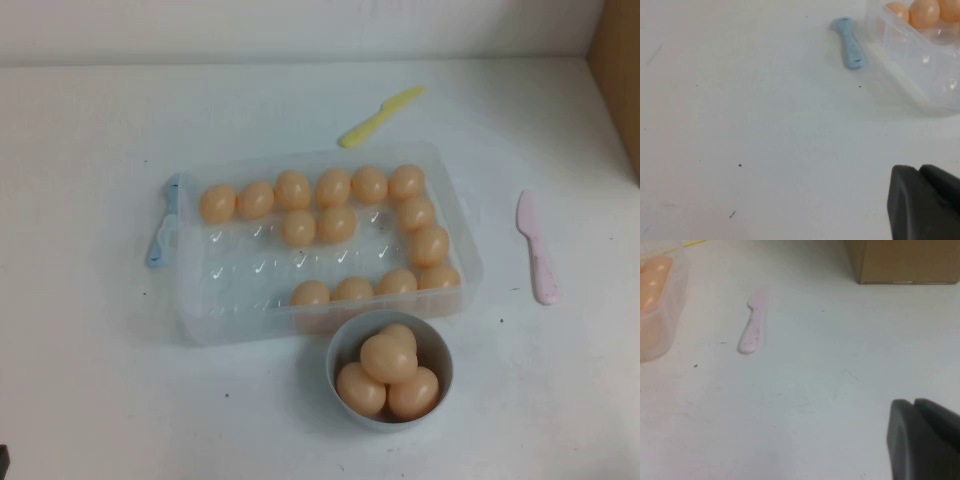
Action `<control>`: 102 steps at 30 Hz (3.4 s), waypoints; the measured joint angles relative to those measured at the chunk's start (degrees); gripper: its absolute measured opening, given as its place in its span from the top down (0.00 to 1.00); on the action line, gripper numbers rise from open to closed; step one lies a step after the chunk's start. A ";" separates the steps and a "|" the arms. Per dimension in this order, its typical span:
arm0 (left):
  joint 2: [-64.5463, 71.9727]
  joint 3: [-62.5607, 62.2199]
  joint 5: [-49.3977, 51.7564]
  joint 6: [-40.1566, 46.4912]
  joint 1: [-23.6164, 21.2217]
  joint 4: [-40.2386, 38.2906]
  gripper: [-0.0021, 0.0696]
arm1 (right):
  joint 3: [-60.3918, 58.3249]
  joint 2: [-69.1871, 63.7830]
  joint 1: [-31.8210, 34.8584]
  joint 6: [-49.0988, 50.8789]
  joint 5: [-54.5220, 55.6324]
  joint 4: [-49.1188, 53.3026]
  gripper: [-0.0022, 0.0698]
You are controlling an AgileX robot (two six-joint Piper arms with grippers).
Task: Take an egg out of the egg box
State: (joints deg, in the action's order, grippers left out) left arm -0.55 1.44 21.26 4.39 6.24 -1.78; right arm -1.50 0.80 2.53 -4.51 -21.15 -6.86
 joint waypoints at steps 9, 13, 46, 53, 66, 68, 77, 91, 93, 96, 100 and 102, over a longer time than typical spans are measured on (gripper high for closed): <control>0.00 0.00 0.00 0.00 0.00 0.00 0.98 | 0.00 0.00 0.00 0.00 0.00 0.00 0.99; 0.00 0.00 0.00 0.00 0.00 0.00 0.98 | 0.00 0.00 0.00 0.00 0.00 0.00 0.99; 0.00 0.00 0.00 0.00 0.00 0.00 0.98 | 0.00 0.00 0.00 0.10 13.80 -63.12 0.99; 0.00 0.00 0.00 0.00 0.00 0.00 0.98 | 0.00 0.00 0.05 -9.58 18.89 -67.94 0.99; 0.00 0.00 0.00 0.00 0.00 0.00 0.98 | 0.00 0.00 0.05 -21.10 10.76 -73.38 0.99; 0.00 0.00 0.00 0.00 0.00 0.00 0.98 | 0.00 0.00 0.05 -22.50 8.00 -72.92 0.99; 0.00 0.00 0.00 0.00 0.00 0.00 0.98 | 11.99 -18.42 0.05 -23.60 1.27 -57.29 0.99; 0.00 0.00 0.00 0.00 0.00 0.00 0.98 | 36.93 -52.04 0.05 -47.82 -8.04 -60.08 0.99; 0.00 0.00 0.00 0.00 0.00 0.00 0.98 | 42.57 -58.03 0.05 -45.70 -12.95 -54.49 0.99; 0.00 0.00 0.00 0.00 0.00 0.94 0.98 | 51.81 -66.49 0.05 -38.06 -20.66 -43.11 0.99; 0.00 0.00 0.11 0.00 0.00 4.91 0.98 | 62.31 -75.05 -0.42 -29.00 -28.96 -30.09 0.99; 0.00 0.00 0.11 0.00 0.00 6.32 0.98 | 67.41 -78.48 -1.66 -24.51 -31.44 -23.84 0.99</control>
State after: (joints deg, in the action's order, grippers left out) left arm -0.55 1.44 21.37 4.39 6.24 4.55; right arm 65.91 -77.68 0.87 -29.02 -52.59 -30.71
